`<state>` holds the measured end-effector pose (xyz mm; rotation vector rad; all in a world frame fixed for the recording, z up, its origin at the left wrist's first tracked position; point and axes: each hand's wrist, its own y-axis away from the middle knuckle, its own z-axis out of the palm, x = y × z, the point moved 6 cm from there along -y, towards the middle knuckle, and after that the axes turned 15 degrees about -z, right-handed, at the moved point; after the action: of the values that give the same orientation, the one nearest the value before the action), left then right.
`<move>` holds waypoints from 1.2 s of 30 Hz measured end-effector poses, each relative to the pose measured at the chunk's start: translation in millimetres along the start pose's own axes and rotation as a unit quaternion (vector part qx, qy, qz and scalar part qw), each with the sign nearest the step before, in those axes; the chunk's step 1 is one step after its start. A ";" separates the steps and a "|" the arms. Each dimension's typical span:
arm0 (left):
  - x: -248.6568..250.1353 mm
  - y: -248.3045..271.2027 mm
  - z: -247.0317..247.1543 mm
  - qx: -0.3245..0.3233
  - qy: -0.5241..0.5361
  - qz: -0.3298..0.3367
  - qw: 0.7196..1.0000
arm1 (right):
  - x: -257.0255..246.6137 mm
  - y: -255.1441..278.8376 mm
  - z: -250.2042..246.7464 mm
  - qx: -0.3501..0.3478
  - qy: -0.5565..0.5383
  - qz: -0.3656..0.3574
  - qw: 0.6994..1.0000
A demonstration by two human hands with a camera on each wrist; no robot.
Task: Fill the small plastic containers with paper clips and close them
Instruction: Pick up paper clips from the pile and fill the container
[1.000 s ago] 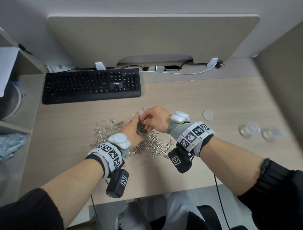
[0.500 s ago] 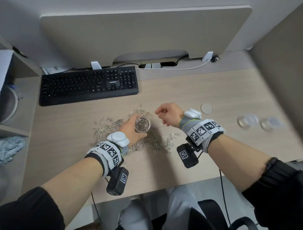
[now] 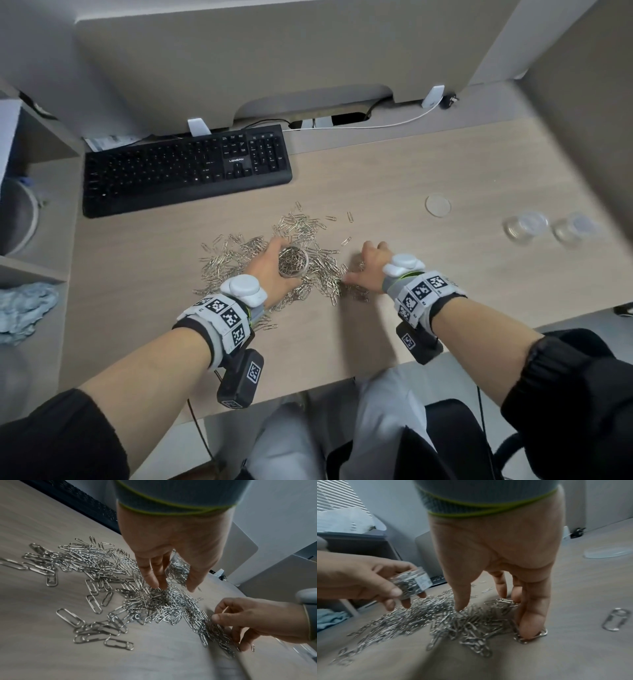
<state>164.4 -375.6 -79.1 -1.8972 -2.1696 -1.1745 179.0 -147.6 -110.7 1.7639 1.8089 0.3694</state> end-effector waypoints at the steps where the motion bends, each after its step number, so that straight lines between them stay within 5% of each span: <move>1: -1.5 0.5 0.0 0.000 -0.004 0.004 1.000 | -9.2 3.3 0.2 0.003 0.004 -0.009 1.000; 10: -7.4 3.0 -1.3 0.007 -0.014 0.011 1.000 | -58.3 -2.6 11.0 0.022 0.045 -0.051 0.997; 20: -13.4 2.5 -1.1 0.003 -0.036 0.021 0.999 | -44.7 -11.3 -6.2 0.006 -0.127 -0.051 0.991; 24: -9.8 2.9 4.1 -0.012 -0.042 0.021 0.999 | -39.9 -1.8 -19.3 0.076 -0.409 -0.015 0.909; 28: -1.4 1.3 3.6 -0.005 -0.041 0.014 0.999 | -59.6 11.5 -48.5 0.080 -0.501 -0.065 0.859; 36: 23.5 4.8 -3.2 -0.011 0.015 0.041 0.999 | -98.8 14.0 -78.1 0.085 -0.341 -0.150 0.924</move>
<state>161.0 -357.7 -63.1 -1.9423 -2.0519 -1.2112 141.3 -227.6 -20.0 1.4291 1.5683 -0.4890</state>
